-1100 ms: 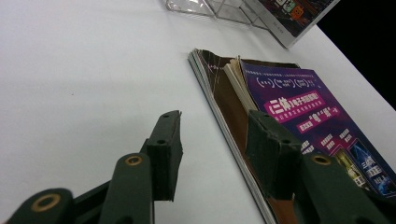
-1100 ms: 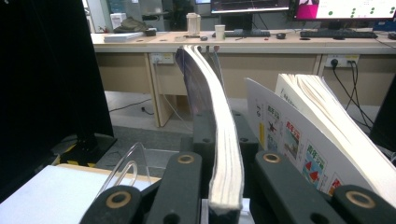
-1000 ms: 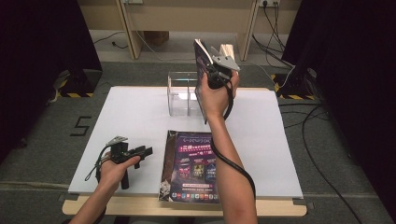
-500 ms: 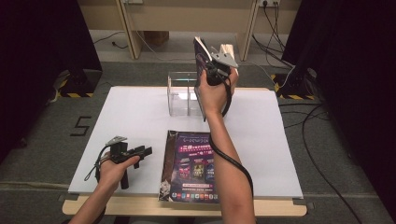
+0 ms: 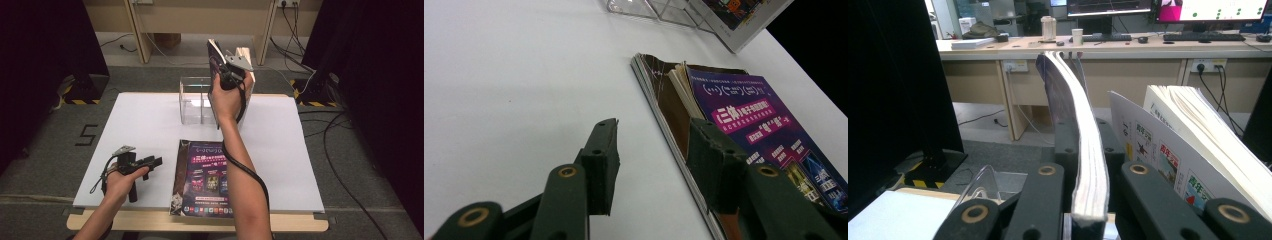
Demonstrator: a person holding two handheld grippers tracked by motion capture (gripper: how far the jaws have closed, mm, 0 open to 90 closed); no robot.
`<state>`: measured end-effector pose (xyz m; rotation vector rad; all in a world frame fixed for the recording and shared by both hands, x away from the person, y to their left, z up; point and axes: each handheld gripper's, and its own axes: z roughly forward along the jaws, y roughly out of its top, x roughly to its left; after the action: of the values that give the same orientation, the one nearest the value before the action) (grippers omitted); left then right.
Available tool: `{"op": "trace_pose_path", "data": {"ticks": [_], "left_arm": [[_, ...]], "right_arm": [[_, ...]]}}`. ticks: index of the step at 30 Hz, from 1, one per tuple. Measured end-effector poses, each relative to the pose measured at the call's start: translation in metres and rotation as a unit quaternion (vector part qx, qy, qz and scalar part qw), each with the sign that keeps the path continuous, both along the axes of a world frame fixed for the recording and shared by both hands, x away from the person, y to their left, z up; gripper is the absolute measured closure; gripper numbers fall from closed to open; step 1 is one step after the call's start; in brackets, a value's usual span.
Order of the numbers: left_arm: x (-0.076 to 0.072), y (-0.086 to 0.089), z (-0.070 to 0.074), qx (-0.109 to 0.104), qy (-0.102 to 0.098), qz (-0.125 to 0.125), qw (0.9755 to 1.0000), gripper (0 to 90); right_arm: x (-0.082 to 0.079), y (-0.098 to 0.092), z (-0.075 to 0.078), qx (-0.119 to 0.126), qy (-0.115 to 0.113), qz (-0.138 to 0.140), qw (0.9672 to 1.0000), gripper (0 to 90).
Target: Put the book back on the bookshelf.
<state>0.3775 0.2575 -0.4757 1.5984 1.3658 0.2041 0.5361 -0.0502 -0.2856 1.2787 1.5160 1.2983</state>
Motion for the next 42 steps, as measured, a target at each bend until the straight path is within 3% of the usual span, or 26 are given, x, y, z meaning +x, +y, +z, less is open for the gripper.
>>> {"op": "trace_pose_path", "data": {"ticks": [42], "left_arm": [[0.000,0.002,0.000,0.000,0.000,0.001,1.0000,55.0]], "right_arm": [[0.020,0.002,-0.013,0.001,0.017,-0.017,0.9997,84.5]]}}
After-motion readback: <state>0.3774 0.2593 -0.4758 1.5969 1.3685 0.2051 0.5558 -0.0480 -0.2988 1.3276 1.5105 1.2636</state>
